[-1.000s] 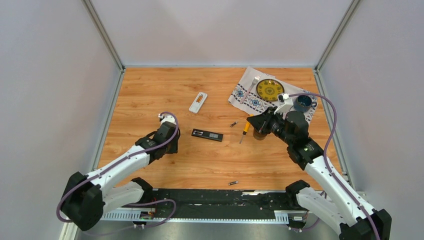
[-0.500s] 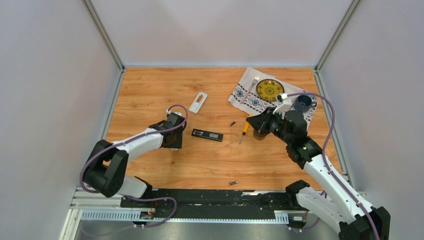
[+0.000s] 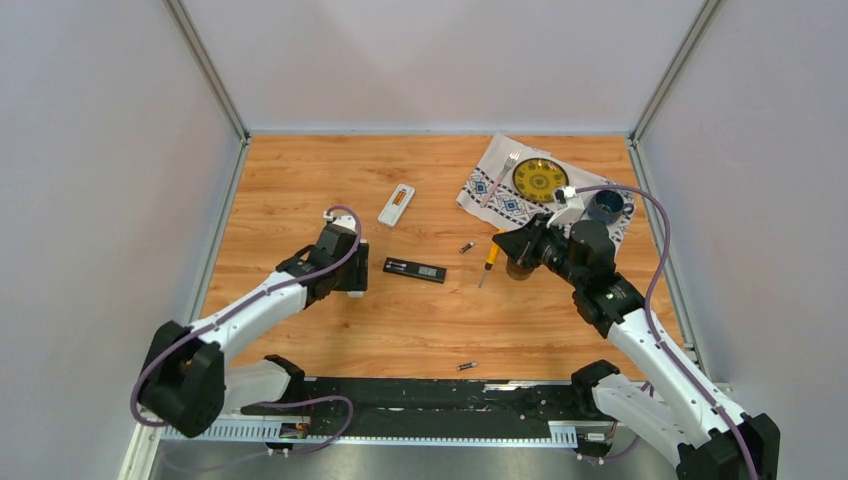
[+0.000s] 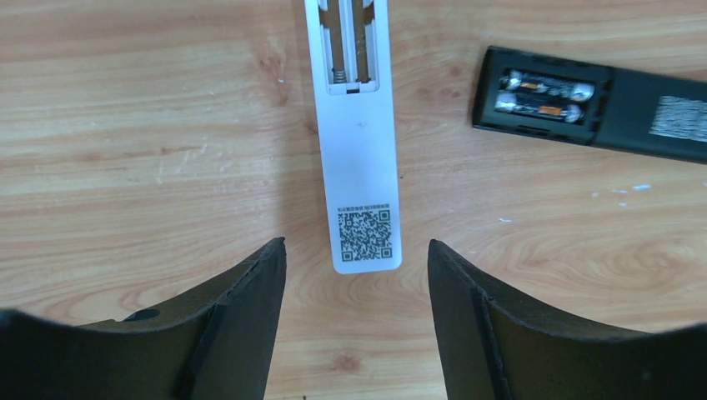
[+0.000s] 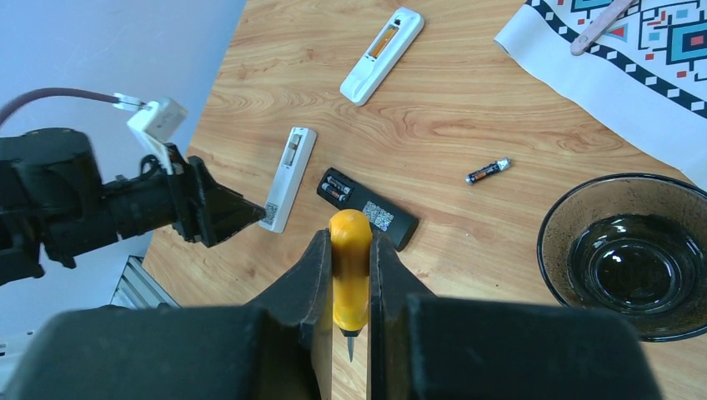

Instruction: Unload the batteries from the remote control

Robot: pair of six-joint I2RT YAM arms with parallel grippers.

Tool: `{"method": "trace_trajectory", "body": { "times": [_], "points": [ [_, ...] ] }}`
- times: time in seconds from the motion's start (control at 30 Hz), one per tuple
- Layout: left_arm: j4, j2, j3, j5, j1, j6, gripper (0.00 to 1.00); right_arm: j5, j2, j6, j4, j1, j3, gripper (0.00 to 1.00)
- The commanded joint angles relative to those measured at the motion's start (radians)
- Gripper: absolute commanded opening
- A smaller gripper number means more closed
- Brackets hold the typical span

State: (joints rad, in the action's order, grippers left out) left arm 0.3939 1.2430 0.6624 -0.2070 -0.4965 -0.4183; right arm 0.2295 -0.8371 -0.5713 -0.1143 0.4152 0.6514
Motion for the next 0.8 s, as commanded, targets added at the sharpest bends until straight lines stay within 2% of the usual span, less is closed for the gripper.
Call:
{"method": "trace_trajectory", "body": {
  "times": [0.0, 0.07, 0.27, 0.37, 0.53, 0.63, 0.77],
  "points": [
    [0.014, -0.169, -0.029, 0.017, 0.001, 0.032, 0.71, 0.017, 0.006, 0.002, 0.051, -0.007, -0.007, 0.00],
    [0.010, -0.256, -0.049, 0.053, 0.001, 0.036, 0.74, 0.016, 0.009, 0.001, 0.051, -0.007, -0.012, 0.00],
    [-0.004, -0.440, -0.072, 0.093, 0.001, 0.055, 0.74, 0.024, 0.015, 0.008, 0.056, -0.007, -0.016, 0.00],
    [-0.024, -0.467, -0.058, 0.135, 0.001, 0.096, 0.74, 0.024, 0.020, 0.010, 0.056, -0.007, -0.018, 0.00],
    [-0.024, -0.378, 0.019, 0.191, 0.001, 0.145, 0.73, 0.025, 0.020, 0.014, 0.057, -0.007, -0.018, 0.00],
    [-0.065, -0.298, 0.055, 0.176, 0.001, 0.162, 0.72, 0.028, 0.018, 0.027, 0.056, -0.009, -0.018, 0.00],
    [-0.098, -0.132, 0.161, 0.222, 0.001, 0.182, 0.72, 0.024, 0.015, 0.034, 0.044, -0.012, -0.012, 0.00]
  ]
}}
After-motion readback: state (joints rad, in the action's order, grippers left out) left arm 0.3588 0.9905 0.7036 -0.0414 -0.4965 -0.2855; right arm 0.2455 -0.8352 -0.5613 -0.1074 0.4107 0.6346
